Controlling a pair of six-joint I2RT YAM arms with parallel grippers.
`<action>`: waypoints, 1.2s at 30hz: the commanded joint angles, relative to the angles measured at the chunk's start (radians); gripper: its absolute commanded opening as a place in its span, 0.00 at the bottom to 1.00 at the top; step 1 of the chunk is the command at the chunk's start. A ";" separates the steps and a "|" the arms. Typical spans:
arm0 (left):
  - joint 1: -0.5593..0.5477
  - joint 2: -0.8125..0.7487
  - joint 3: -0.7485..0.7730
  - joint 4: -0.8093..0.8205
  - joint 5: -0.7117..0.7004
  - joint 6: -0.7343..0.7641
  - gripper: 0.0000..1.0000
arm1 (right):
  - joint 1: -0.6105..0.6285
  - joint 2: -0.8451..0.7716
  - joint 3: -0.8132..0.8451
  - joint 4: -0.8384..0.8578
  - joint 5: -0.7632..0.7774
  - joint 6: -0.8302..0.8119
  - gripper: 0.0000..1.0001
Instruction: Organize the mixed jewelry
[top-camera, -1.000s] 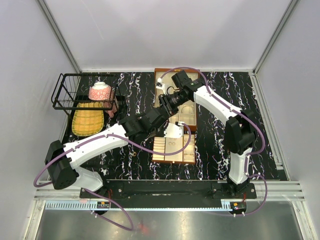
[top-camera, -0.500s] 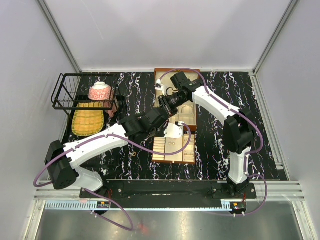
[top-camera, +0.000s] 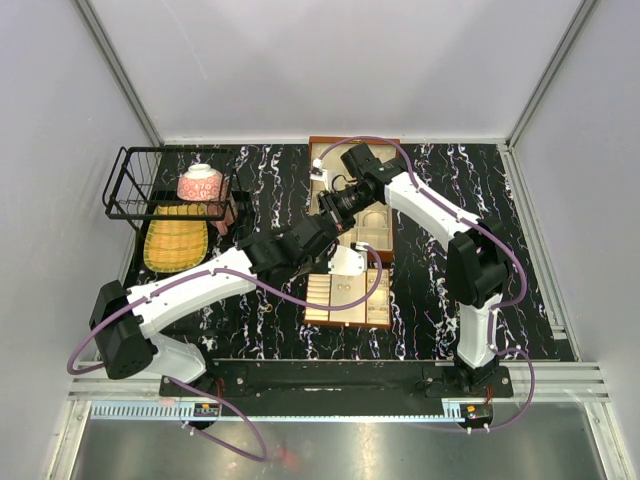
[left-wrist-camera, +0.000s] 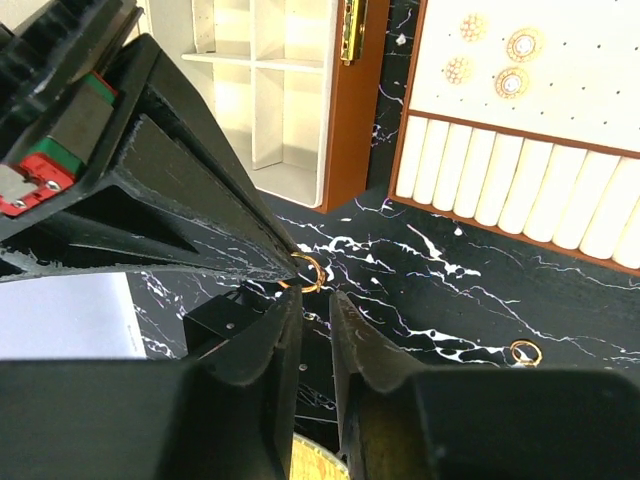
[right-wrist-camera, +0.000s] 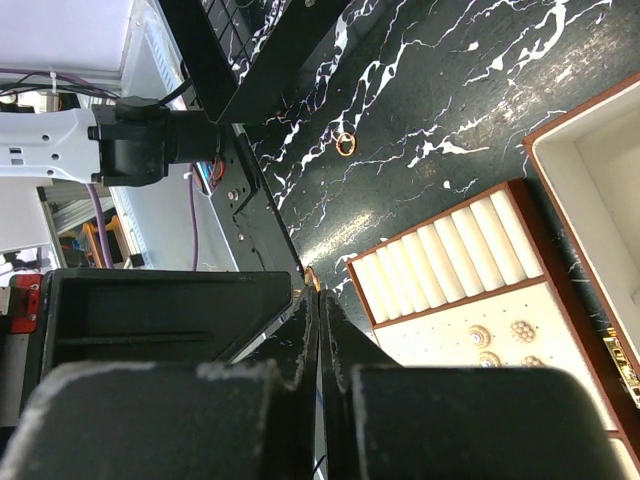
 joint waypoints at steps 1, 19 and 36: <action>-0.005 -0.036 -0.022 0.042 -0.017 -0.016 0.26 | 0.006 -0.052 0.034 -0.023 0.027 -0.031 0.00; 0.284 -0.090 0.205 0.019 0.479 -0.446 0.48 | -0.184 -0.175 0.152 0.080 0.064 0.054 0.00; 0.610 -0.087 0.040 0.773 0.975 -1.277 0.52 | -0.193 -0.316 0.042 0.508 0.102 0.292 0.00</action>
